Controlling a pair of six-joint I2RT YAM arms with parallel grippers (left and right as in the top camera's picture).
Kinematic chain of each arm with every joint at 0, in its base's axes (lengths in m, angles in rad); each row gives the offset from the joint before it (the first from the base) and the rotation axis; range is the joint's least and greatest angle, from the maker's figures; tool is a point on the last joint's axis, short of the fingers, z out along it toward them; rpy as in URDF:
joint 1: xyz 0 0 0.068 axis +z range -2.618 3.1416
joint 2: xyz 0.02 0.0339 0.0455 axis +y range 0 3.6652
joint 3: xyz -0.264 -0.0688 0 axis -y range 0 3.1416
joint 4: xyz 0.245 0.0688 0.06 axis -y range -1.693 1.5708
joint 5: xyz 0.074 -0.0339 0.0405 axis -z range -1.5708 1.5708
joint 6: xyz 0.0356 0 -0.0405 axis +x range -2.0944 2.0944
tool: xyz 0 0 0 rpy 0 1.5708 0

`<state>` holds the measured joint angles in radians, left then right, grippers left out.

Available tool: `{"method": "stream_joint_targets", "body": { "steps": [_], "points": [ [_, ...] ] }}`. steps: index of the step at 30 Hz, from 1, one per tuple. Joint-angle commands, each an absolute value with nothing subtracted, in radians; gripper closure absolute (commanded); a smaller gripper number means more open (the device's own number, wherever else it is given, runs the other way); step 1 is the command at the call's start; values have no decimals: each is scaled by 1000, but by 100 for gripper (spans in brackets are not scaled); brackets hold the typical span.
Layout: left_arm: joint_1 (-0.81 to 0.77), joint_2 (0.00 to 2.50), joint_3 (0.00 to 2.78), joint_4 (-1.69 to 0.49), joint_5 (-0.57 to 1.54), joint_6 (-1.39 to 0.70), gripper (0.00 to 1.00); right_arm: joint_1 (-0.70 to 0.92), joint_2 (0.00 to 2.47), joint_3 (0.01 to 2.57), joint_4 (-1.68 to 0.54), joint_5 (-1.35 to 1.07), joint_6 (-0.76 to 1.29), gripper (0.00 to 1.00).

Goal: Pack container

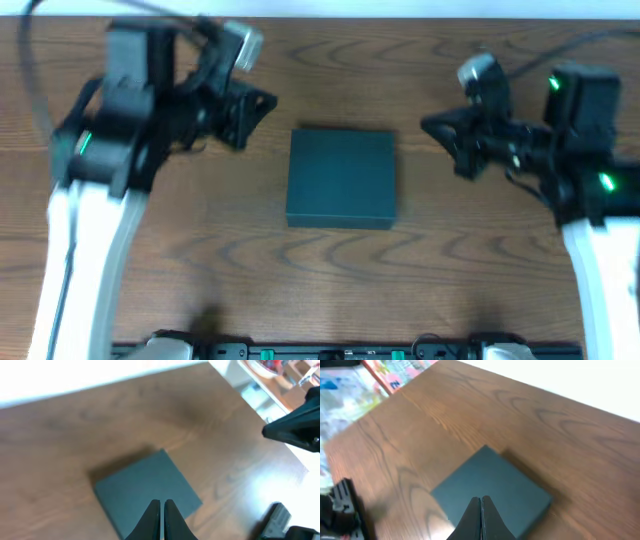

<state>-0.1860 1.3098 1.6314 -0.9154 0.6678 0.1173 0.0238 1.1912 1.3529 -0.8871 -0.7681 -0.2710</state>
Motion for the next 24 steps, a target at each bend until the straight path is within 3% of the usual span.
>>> {"method": "stream_joint_targets", "body": {
  "steps": [1,9,10,11,12,13,24],
  "points": [
    [-184,1144,1440,-866,591,103,94,25,1052,1258,-904,-709,-305,98],
    [-184,676,788,-629,595,-8,94,26,503,694,-787,-690,-191,98],
    [-184,643,738,-605,594,-35,94,26,453,654,-785,-690,-164,77],
    [-184,620,698,-582,593,-70,94,26,411,624,-785,-686,-137,5],
    [-184,607,671,-566,585,-109,68,26,380,601,-785,-685,-117,1],
    [-184,604,659,-559,574,-135,4,26,360,586,-786,-686,-95,1],
    [-184,620,628,-713,539,-195,5,26,340,559,-871,-684,-31,1]
  ]
}}
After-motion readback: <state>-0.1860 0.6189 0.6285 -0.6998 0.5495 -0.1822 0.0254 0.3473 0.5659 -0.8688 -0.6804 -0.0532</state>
